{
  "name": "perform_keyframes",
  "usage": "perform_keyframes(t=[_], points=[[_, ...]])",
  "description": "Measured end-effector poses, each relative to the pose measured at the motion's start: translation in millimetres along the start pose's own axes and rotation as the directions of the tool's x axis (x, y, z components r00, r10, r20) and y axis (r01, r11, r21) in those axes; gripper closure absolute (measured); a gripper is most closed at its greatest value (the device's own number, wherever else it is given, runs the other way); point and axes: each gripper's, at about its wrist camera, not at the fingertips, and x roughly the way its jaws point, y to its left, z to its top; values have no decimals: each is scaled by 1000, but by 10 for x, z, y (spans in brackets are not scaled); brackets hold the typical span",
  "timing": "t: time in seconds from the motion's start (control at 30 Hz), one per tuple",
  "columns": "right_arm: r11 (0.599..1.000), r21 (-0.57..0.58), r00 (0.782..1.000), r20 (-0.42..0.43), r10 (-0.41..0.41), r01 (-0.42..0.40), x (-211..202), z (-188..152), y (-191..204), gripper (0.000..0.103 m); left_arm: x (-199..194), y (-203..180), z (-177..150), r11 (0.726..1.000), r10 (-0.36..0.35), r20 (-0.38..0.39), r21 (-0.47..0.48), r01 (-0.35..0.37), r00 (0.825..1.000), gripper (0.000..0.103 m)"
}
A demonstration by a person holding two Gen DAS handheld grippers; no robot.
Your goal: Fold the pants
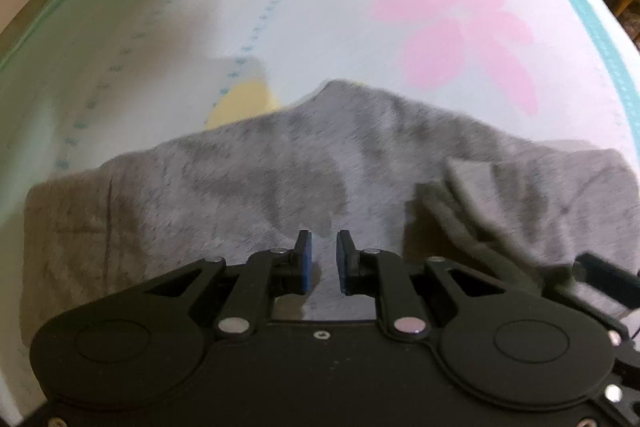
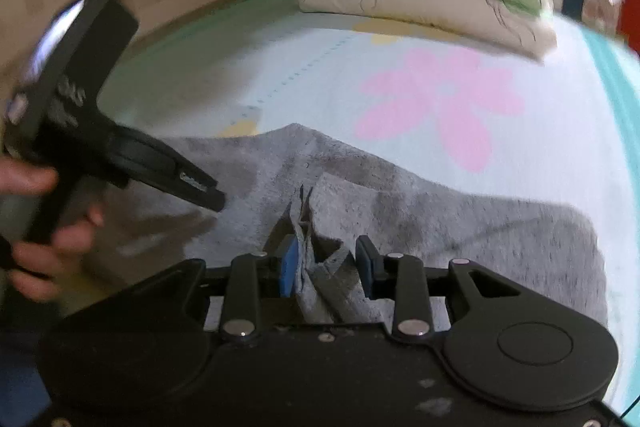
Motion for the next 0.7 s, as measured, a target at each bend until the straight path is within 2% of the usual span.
perform_keyframes(t=[0.17,0.27,0.33,0.4,0.47,0.53,0.6,0.7], points=[[993,74,995,-28,92,-90,-139,-7,-153,68,-25,-119,50,1000,6,2,14,-6,1000,80],[993,94,997,-2,76,-76,-189,-15,-217,69,-38,-169,48,1000,6,-1,14,-6,1000,80],[987,157,999,-7,41,-40,-263,9,-376,69,-3,-254,53,1000,-4,0,20,4,1000,80],[970,241,999,-38,-25,33,-318,60,-644,69,29,-407,29,998,-21,-9,56,22,1000,80],[937,334,994,-68,-83,101,-384,86,-957,68,80,-580,-18,995,-41,-18,94,43,999,80],[894,424,988,-109,-108,145,-446,87,-1272,67,177,-733,-79,989,-53,-47,132,59,997,79],[864,469,977,-185,-105,182,-429,69,-1534,66,270,-835,-159,987,-36,-68,155,46,997,78],[845,473,946,-305,-109,250,-273,7,-1794,66,279,-910,-291,976,-3,-31,216,9,1000,78]])
